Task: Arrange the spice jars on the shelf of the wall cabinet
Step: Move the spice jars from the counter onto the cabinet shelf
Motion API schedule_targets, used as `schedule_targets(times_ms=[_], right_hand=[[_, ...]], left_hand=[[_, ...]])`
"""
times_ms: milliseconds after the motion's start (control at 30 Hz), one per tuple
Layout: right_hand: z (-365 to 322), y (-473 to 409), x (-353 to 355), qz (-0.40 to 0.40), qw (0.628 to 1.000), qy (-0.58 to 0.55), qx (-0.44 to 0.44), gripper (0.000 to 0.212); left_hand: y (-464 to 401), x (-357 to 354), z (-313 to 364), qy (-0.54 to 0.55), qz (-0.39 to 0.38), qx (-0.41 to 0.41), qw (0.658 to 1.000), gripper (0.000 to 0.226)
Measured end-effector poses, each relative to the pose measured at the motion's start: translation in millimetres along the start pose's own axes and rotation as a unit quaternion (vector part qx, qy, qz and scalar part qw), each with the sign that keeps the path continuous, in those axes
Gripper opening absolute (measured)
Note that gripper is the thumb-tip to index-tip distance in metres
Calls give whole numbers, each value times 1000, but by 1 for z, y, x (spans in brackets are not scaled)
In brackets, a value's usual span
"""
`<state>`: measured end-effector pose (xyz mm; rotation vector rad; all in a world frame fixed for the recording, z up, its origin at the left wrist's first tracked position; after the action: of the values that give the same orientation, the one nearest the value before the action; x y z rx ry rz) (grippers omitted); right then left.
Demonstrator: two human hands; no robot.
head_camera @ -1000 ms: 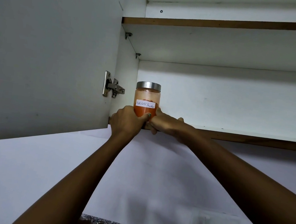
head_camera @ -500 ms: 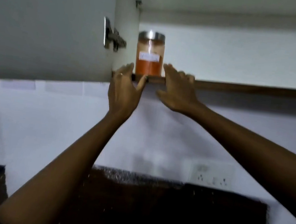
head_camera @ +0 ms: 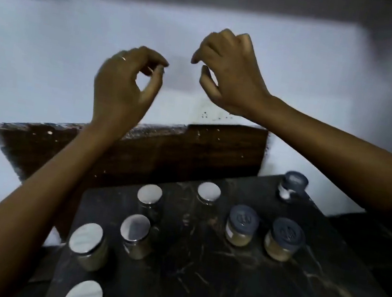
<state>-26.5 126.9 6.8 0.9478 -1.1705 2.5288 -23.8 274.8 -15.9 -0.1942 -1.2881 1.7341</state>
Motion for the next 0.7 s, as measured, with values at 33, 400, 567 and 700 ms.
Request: schedule_targets(times_ms=[33,400,567,700], right_hand=[[-2,18,1,-3,1000,-5,-7,33],[-6,195,-23,-101,983,-116,-96,19],[-4,263,-50,-135,959,-202,-145,20],[7,316,-75,-159,942,-239,-171,18]], left_hand=[[14,-12,4,19,-21,2,1000,18],[180,-143,50,127,-225,89,962,13],[253,-205,71,147,-333,167,916,15],[293,-259,90,146,-385,247,877,19]])
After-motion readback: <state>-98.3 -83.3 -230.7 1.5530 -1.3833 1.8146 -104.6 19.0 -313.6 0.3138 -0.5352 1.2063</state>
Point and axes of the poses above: each hand's wrist, its own y-axis away from the middle knuckle, its own x-axis out of the back of the hand, z = x × y, the point moved 8 cm from there along -y, towards the middle knuckle, and after that the axes turned 14 degrees about x, right-handed, at the moved point
